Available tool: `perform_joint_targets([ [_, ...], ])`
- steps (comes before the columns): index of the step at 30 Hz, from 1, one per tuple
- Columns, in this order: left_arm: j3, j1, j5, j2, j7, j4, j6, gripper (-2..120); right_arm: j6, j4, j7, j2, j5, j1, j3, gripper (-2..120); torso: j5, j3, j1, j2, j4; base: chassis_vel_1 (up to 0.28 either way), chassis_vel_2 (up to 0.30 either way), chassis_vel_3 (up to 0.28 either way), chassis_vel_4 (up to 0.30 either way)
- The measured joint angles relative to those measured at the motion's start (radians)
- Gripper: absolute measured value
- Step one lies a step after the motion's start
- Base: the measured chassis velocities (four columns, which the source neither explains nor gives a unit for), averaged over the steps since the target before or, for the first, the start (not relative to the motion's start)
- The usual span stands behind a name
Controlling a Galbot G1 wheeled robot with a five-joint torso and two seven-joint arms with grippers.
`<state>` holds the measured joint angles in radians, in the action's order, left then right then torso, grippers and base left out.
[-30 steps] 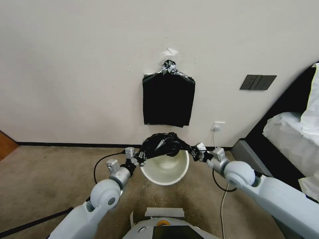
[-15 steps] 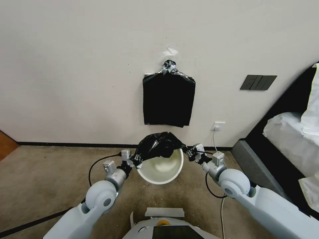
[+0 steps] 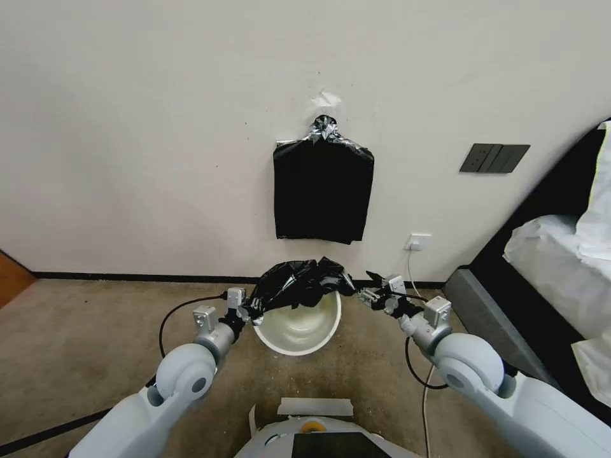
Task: Place a trash bag onto the trash bin.
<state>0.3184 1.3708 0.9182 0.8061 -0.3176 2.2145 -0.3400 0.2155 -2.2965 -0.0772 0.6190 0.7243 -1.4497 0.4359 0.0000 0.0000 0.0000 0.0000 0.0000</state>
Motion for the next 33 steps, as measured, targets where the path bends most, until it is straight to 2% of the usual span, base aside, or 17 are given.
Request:
perform_joint_targets([
  [4,0.009,0.003,0.000,-0.007,0.014,-0.004,0.002,1,-0.028,-0.010,0.018,0.008,0.033,-0.008,0.028,100,0.0001,0.000,0.000,0.000,0.0000,0.000,0.000,0.000,0.000],
  [5,0.015,0.005,-0.003,-0.013,0.029,-0.006,0.007,1,-0.031,-0.022,0.023,0.014,0.086,-0.008,0.050,100,0.0001,0.000,0.000,0.000,0.0001,0.000,0.000,0.000,0.000],
  [8,0.037,0.023,-0.034,-0.048,0.128,-0.019,0.052,1,-0.014,-0.074,0.085,0.015,0.241,-0.016,0.116,100,-0.0001,0.000,0.000,0.000,0.0000,0.000,0.000,0.000,0.000],
  [9,0.037,0.023,-0.034,-0.048,0.128,-0.019,0.052,1,-0.014,-0.074,0.085,0.015,0.241,-0.016,0.116,100,-0.0001,0.000,0.000,0.000,0.0000,0.000,0.000,0.000,0.000],
  [10,0.044,0.033,-0.042,-0.062,0.173,-0.019,0.069,1,0.007,-0.088,0.106,0.010,0.277,-0.015,0.125,100,-0.0002,0.000,0.000,0.000,0.0000,0.000,0.000,0.000,0.000],
  [11,0.048,0.040,-0.052,-0.071,0.202,-0.019,0.080,1,0.023,-0.093,0.120,0.007,0.289,-0.012,0.124,100,-0.0002,0.000,0.000,0.000,0.0000,0.000,0.000,0.000,0.000],
  [12,0.048,0.040,-0.052,-0.071,0.202,-0.019,0.080,1,0.023,-0.093,0.120,0.007,0.289,-0.012,0.124,100,-0.0002,0.000,0.000,0.000,0.0000,0.000,0.000,0.000,0.000],
  [14,0.055,0.055,-0.092,-0.087,0.257,-0.012,0.101,1,0.065,-0.094,0.155,-0.003,0.301,0.009,0.092,100,0.0002,0.000,0.000,0.000,0.0000,0.000,0.000,0.000,0.000],
  [20,0.062,0.074,-0.127,-0.092,0.278,0.001,0.107,1,0.093,-0.073,0.180,-0.022,0.303,0.048,0.029,97,0.0002,0.000,0.000,0.000,0.0001,0.000,0.000,0.000,0.000],
  [22,0.074,0.087,-0.133,-0.093,0.279,0.007,0.108,1,0.099,-0.071,0.187,-0.037,0.301,0.058,0.016,87,0.0000,0.000,0.000,0.000,0.0001,0.000,0.000,0.000,0.000],
  [24,0.078,0.090,-0.133,-0.093,0.279,0.008,0.108,1,0.100,-0.071,0.189,-0.042,0.300,0.060,0.013,84,-0.0001,0.000,0.000,0.000,0.0001,0.000,0.000,0.000,0.000],
  [26,0.084,0.095,-0.133,-0.092,0.278,0.012,0.108,1,0.100,-0.070,0.191,-0.055,0.286,0.067,-0.001,72,0.0000,0.000,0.000,0.000,0.0001,0.000,0.000,0.000,0.000],
  [28,0.084,0.097,-0.133,-0.092,0.278,0.014,0.108,1,0.100,-0.070,0.192,-0.058,0.284,0.068,-0.004,68,0.0000,0.000,0.000,0.000,0.0001,0.000,0.000,0.000,0.000],
  [30,0.084,0.100,-0.133,-0.092,0.276,0.019,0.107,1,0.099,-0.069,0.194,-0.068,0.278,0.070,-0.009,57,0.0000,0.000,0.000,0.000,0.0000,0.000,0.000,0.000,0.000],
  [31,0.084,0.100,-0.133,-0.092,0.276,0.019,0.107,1,0.099,-0.069,0.194,-0.068,0.278,0.070,-0.009,57,0.0000,0.000,0.000,0.000,0.0000,0.000,0.000,0.000,0.000],
  [33,0.084,0.100,-0.132,-0.091,0.274,0.020,0.107,1,0.095,-0.067,0.194,-0.073,0.274,0.071,-0.012,46,0.0000,0.000,0.000,0.000,0.0000,0.000,0.000,0.000,0.000],
])
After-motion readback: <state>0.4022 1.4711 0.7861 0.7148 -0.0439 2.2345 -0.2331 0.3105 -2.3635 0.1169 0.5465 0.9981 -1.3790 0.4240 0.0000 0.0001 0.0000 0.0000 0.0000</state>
